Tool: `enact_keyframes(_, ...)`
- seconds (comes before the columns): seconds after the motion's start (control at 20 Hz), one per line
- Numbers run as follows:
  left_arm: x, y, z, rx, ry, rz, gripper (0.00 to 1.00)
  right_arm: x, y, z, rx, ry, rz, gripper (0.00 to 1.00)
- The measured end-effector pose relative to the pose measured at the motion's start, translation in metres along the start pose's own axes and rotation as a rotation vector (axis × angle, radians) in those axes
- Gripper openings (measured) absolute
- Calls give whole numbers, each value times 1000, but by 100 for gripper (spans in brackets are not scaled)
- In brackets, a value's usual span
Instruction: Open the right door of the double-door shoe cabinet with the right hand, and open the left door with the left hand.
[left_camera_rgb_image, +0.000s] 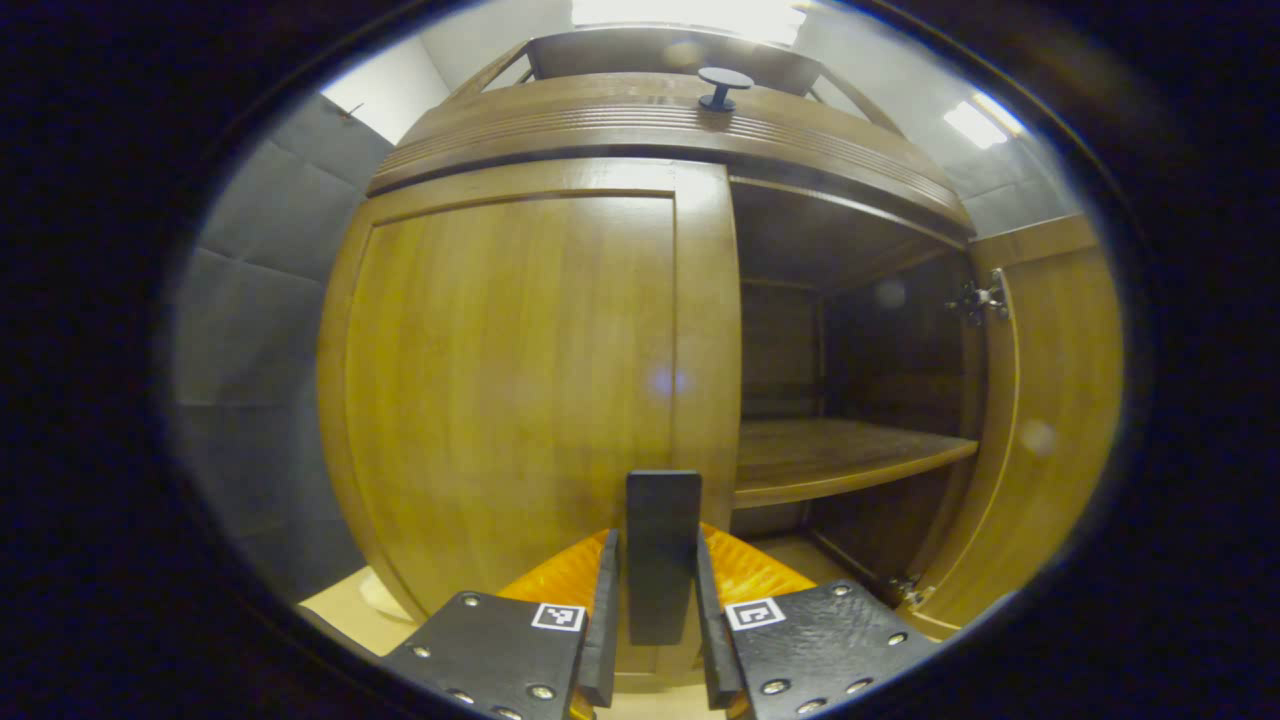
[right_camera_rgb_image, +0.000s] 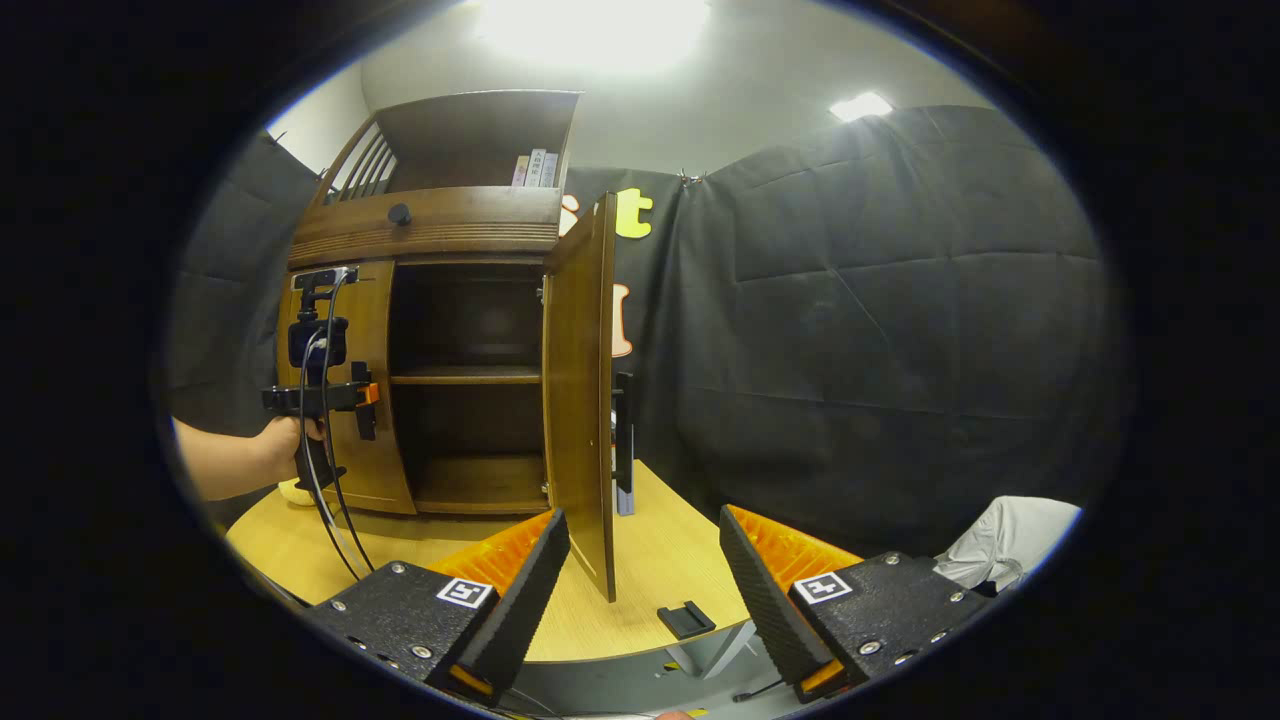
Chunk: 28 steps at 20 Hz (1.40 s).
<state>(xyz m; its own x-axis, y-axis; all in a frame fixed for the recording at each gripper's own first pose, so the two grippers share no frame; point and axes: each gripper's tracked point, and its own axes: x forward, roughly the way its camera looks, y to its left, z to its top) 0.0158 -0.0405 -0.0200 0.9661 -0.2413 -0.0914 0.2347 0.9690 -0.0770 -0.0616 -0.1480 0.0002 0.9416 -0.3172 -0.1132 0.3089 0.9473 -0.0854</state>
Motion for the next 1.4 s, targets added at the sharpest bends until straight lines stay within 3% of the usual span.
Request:
enact_keyframes(0.05,3,3,-8,14,21,4,25,0,1,2,-9,-5,3,94)
enact_keyframes(0.1,17,-4,-8,15,3,6,25,1,3,4,-15,-12,8,94)
enact_keyframes(0.15,-7,-3,-1,21,13,9,25,0,5,7,-16,-17,16,93)
enact_keyframes(0.65,-34,-3,3,-17,3,-18,24,12,35,8,3,-28,125,93)
enact_keyframes(0.8,-43,1,2,-25,10,-35,15,19,53,7,8,-25,174,94)
enact_keyframes(1.05,-61,6,0,-44,4,-41,15,24,79,5,8,-25,242,94)
enact_keyframes(1.3,-69,10,0,-76,9,-32,24,32,100,4,29,-13,296,94)
enact_keyframes(1.4,-71,11,2,-99,13,-26,23,35,109,4,26,-13,318,94)
